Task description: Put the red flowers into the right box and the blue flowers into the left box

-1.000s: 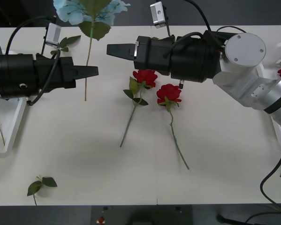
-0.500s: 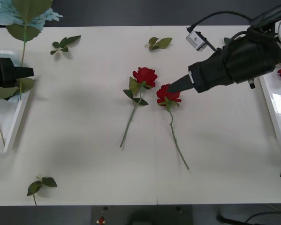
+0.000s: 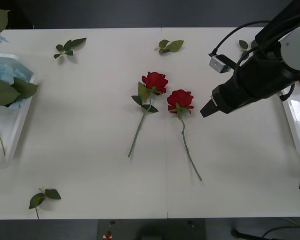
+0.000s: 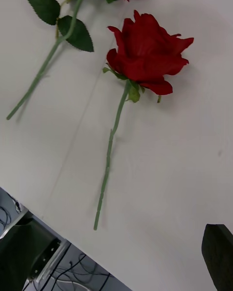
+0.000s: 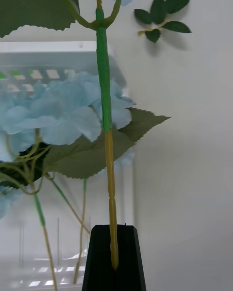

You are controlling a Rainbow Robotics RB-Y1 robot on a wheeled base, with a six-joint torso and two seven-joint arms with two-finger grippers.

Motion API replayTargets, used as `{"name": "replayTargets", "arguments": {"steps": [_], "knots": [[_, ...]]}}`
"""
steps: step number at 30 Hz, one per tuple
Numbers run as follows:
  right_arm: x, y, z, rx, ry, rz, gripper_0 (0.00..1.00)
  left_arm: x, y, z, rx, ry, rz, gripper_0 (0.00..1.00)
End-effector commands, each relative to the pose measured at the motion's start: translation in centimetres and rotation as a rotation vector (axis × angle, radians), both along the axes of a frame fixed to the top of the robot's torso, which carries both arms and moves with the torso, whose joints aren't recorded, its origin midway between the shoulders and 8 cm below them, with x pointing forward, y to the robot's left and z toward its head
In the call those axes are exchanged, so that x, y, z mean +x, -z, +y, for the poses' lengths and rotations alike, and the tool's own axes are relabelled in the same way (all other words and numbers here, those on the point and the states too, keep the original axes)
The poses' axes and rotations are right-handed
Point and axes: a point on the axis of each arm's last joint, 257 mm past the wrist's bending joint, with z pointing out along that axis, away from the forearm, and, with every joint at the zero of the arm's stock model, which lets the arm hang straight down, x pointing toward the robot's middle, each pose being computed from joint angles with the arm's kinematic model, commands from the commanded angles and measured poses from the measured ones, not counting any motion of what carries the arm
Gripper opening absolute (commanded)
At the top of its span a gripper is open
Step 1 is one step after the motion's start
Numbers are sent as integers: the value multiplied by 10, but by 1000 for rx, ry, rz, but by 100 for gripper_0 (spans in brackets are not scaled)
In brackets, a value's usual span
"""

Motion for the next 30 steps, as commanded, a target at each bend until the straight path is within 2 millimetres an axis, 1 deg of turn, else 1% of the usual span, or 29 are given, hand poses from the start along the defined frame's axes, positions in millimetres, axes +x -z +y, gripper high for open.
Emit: {"name": "replayTargets", "arguments": {"steps": [1, 3, 5, 7, 9, 10, 12, 13, 15, 17, 21, 22, 24, 27, 30], "knots": [[4, 3, 14, -32, 59, -6, 100, -12, -21, 42, 97, -96, -10, 0], [7, 12, 15, -73, 99, -3, 100, -20, -20, 62, 141, -142, 9, 0], [10, 20, 16, -102, 111, -8, 100, -27, -18, 77, 172, -178, 25, 0], [12, 29, 20, -124, 111, -15, 100, -32, -18, 89, 197, -210, 31, 0], [14, 41, 25, -152, 121, -21, 100, -35, -19, 106, 231, -261, 27, 0], [15, 45, 26, -155, 132, -20, 100, -34, -20, 111, 240, -272, 23, 0], [22, 53, 31, -181, 157, -50, 100, -32, -17, 126, 260, -309, 10, 0], [24, 55, 32, -188, 158, -57, 100, -31, -15, 129, 265, -315, 9, 0], [25, 65, 39, -206, 153, -67, 100, -27, -7, 141, 288, -333, 3, 0], [26, 72, 41, -213, 157, -62, 100, -25, -4, 148, 321, -345, 2, 0], [31, 81, 48, -202, 180, -52, 100, -25, 3, 155, 394, -362, 25, 0], [32, 82, 50, -201, 183, -52, 100, -25, 5, 155, 397, -362, 31, 0], [36, 89, 55, -203, 194, -52, 100, -26, 18, 158, 402, -366, 60, 0], [42, 96, 59, -200, 213, -55, 100, -20, 28, 159, 401, -359, 57, 0], [47, 101, 62, -193, 227, -60, 100, -15, 31, 157, 409, -348, 52, 0]]}}
